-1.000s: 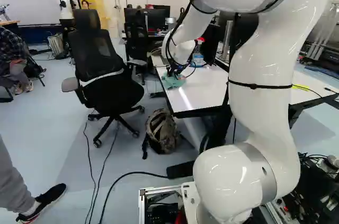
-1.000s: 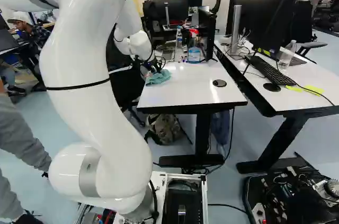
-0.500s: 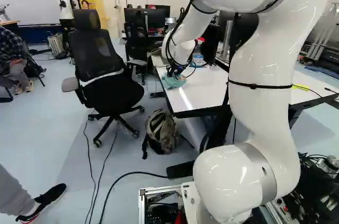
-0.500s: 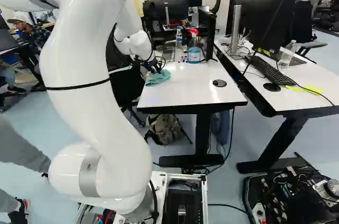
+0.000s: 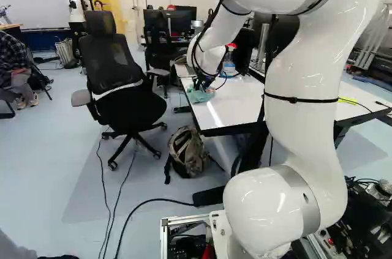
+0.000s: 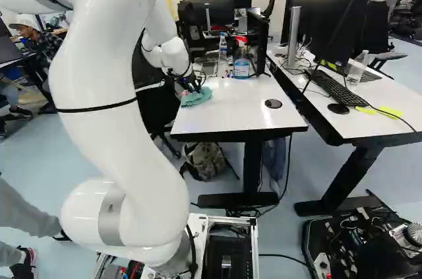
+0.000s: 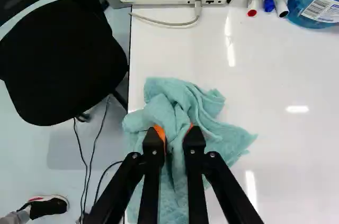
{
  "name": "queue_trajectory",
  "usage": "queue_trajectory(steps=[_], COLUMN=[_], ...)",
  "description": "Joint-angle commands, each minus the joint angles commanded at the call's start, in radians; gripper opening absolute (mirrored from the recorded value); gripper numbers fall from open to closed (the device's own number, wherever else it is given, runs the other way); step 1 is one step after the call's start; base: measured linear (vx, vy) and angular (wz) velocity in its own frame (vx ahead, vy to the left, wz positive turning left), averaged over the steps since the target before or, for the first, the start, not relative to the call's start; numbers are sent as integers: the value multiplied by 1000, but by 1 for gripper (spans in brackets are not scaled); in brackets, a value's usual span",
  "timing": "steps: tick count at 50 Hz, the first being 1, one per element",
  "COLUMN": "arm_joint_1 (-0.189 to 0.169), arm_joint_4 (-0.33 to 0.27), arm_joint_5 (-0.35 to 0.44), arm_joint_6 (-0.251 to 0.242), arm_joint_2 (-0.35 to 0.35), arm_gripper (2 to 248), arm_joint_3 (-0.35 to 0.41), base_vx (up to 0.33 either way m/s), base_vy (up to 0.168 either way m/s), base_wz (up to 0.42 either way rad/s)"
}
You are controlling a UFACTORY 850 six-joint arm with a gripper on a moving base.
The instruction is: Clean the table with the green towel
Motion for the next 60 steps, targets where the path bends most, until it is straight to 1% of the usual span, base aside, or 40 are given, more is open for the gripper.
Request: queue_trajectory(steps=[8, 21, 28, 48, 53, 60], arm_joint_1=[2, -2, -19, -78, -91, -101], arm_joint_4=[0, 0, 0, 0, 0, 0], arm_joint_5=[0, 0, 0, 0, 0, 0], arm_joint_6=[0, 0, 0, 0, 0, 0], arm_joint_2=[-11, -57, -65, -62, -55, -32], arm_gripper=[51, 51, 51, 51, 51, 51], arm_joint_3=[-13, -72, -82, -78, -69, -40], base_vx=[0, 0, 0, 0, 1, 0], base_vy=[0, 0, 7, 4, 1, 0], base_wz=[0, 0, 33, 19, 6, 0])
